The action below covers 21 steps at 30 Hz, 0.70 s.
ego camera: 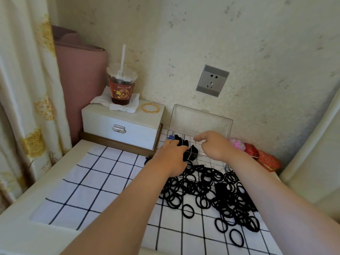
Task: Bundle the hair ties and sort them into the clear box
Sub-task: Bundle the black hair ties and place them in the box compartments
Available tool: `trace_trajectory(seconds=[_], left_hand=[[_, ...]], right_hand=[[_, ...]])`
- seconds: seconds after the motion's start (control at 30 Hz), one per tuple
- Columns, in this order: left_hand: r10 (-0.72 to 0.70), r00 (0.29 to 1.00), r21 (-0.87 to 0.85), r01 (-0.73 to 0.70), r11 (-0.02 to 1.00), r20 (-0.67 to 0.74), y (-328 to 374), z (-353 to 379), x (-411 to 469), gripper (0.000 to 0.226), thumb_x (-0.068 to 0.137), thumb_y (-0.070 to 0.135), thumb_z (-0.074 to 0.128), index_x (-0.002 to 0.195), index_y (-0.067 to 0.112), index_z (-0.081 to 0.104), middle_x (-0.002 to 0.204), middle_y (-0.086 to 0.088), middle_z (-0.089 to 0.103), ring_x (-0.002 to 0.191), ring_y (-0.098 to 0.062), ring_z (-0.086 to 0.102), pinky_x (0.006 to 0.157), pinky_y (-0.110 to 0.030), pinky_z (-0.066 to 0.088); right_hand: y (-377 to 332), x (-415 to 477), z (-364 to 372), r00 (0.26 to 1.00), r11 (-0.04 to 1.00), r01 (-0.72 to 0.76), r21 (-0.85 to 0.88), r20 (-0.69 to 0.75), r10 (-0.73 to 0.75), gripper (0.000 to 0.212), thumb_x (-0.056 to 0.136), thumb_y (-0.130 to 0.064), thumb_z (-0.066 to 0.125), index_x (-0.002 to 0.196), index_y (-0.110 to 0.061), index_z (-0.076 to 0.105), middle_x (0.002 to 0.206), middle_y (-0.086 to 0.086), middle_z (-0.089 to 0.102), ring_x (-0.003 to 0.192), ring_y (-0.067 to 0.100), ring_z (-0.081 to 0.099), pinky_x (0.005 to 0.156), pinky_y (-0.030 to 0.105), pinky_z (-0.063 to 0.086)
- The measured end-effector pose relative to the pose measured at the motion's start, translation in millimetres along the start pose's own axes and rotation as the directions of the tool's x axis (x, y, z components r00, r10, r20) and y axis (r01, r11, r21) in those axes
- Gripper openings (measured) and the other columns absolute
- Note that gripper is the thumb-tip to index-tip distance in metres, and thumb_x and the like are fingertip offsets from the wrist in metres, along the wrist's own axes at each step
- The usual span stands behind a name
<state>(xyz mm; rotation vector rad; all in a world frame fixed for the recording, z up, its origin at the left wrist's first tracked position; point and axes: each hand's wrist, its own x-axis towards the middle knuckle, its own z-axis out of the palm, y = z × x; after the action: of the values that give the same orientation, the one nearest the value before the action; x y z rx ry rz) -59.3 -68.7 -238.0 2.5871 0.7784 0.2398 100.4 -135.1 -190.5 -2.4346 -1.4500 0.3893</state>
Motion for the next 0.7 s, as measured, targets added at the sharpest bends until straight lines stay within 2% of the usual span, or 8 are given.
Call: trace_trajectory(seconds=[0.1,0.17,0.23,0.3,0.4,0.53,0.7], left_hand=[[0.003,1.0,0.002,-0.003,1.0,-0.005,1.3,0.4,-0.9,0.063,0.095,0.033,0.055,0.152,0.022,0.03,0.156,-0.009,0.026,0.146,-0.026,0.011,0.118,-0.044,0.024],[0.002,1.0,0.006,-0.002,1.0,-0.004,2.3,0.7,-0.9,0.063,0.095,0.033,0.055,0.152,0.022,0.03,0.155,-0.009,0.028,0.145,-0.026,0.012,0.117,-0.043,0.024],[0.001,1.0,0.006,-0.001,1.0,-0.003,2.9,0.7,-1.2,0.063,0.095,0.034,0.055,0.152,0.022,0.03,0.154,-0.009,0.028,0.145,-0.026,0.012,0.117,-0.043,0.024],[0.001,1.0,0.001,-0.001,1.0,-0.002,2.7,0.5,-1.3,0.061,0.095,0.034,0.055,0.15,0.023,0.032,0.153,-0.009,0.03,0.145,-0.026,0.013,0.116,-0.043,0.025],[-0.005,1.0,-0.012,0.005,1.0,0.002,1.7,0.0,-1.1,0.061,0.094,0.034,0.056,0.15,0.025,0.033,0.153,-0.008,0.029,0.145,-0.026,0.013,0.116,-0.043,0.024],[-0.006,1.0,0.0,0.006,1.0,0.011,1.7,0.8,-0.6,0.063,0.095,0.034,0.055,0.151,0.026,0.03,0.156,-0.008,0.026,0.146,-0.027,0.011,0.117,-0.044,0.022],[-0.01,1.0,-0.002,0.01,1.0,0.015,0.5,1.5,1.1,0.064,0.095,0.035,0.055,0.152,0.026,0.028,0.158,-0.008,0.022,0.147,-0.026,0.007,0.118,-0.045,0.02]], right_hand=[[1.9,-13.6,12.9,0.994,0.988,0.107,-0.115,-0.02,-0.11,0.047,0.093,-0.006,0.044,0.135,-0.02,0.061,0.144,0.002,0.056,0.136,0.019,0.047,0.113,0.032,0.033],[3.3,-17.8,19.2,0.979,0.94,0.178,-0.291,-0.042,-0.198,0.044,0.095,-0.018,0.045,0.135,-0.024,0.062,0.142,-0.003,0.058,0.136,0.017,0.045,0.116,0.036,0.024],[3.2,-18.3,21.9,0.965,0.897,0.207,-0.39,-0.068,-0.252,0.041,0.095,-0.025,0.045,0.131,-0.026,0.065,0.143,-0.009,0.057,0.14,0.014,0.037,0.119,0.042,0.012],[2.4,-17.6,22.7,0.953,0.891,0.209,-0.404,-0.119,-0.277,0.037,0.096,-0.028,0.045,0.122,-0.026,0.071,0.146,-0.009,0.053,0.144,0.014,0.031,0.12,0.045,0.003],[2.3,-15.8,24.4,0.942,0.901,0.173,-0.397,-0.2,-0.269,0.036,0.098,-0.038,0.044,0.111,-0.03,0.076,0.15,-0.009,0.049,0.147,0.014,0.025,0.121,0.048,-0.001],[4.3,-12.4,25.3,0.97,0.928,0.148,-0.342,-0.131,-0.203,0.046,0.1,-0.052,0.035,0.113,-0.034,0.075,0.158,-0.009,0.036,0.152,0.014,0.011,0.121,0.053,-0.008],[7.8,-10.0,22.8,0.984,0.922,0.136,-0.363,-0.055,-0.168,0.048,0.1,-0.042,0.031,0.105,-0.028,0.077,0.165,-0.005,0.022,0.154,0.015,-0.002,0.119,0.055,-0.014]])
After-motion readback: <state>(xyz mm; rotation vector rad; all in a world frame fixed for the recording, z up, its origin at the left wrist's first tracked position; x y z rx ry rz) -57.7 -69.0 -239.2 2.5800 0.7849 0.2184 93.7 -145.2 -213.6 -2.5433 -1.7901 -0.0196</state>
